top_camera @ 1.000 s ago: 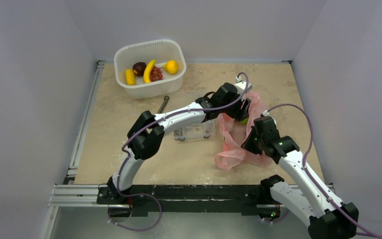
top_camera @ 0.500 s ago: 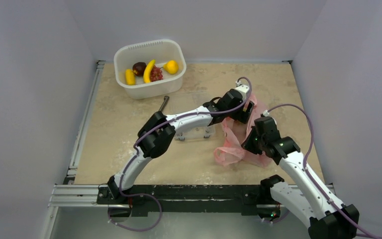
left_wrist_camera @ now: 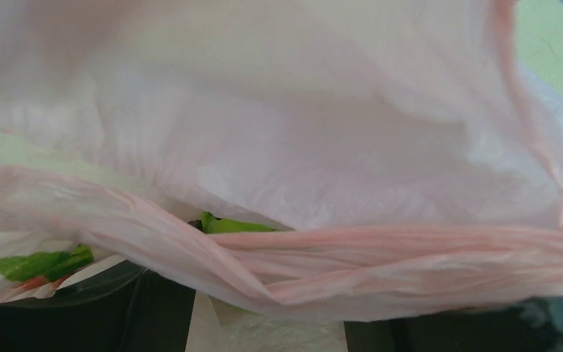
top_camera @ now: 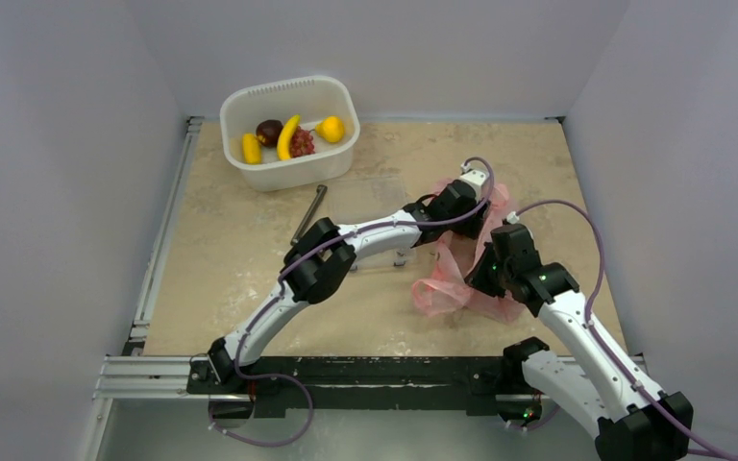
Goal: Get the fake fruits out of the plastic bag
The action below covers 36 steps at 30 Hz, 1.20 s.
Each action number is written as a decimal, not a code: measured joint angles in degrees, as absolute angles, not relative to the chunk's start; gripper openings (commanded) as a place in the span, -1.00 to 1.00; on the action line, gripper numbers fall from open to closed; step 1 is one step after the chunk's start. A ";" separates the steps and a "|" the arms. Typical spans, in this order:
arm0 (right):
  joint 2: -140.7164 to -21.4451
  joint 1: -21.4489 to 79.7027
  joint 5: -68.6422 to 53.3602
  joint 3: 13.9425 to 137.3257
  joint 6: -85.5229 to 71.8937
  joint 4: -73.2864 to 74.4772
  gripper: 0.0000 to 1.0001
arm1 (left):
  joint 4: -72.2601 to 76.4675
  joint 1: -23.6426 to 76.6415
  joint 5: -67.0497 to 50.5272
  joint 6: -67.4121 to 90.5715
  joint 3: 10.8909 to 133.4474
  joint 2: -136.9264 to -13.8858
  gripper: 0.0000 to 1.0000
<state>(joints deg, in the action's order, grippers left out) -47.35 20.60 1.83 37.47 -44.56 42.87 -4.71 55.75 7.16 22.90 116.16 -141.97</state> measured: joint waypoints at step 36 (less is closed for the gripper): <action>-49.04 20.60 7.18 38.24 -46.24 41.95 -1.00 | -8.43 29.23 -13.34 30.92 81.67 -99.24 -0.59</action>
<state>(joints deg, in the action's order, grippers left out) -49.04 20.60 7.18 38.24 -46.24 41.95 -8.43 29.23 -13.34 30.92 81.67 -99.24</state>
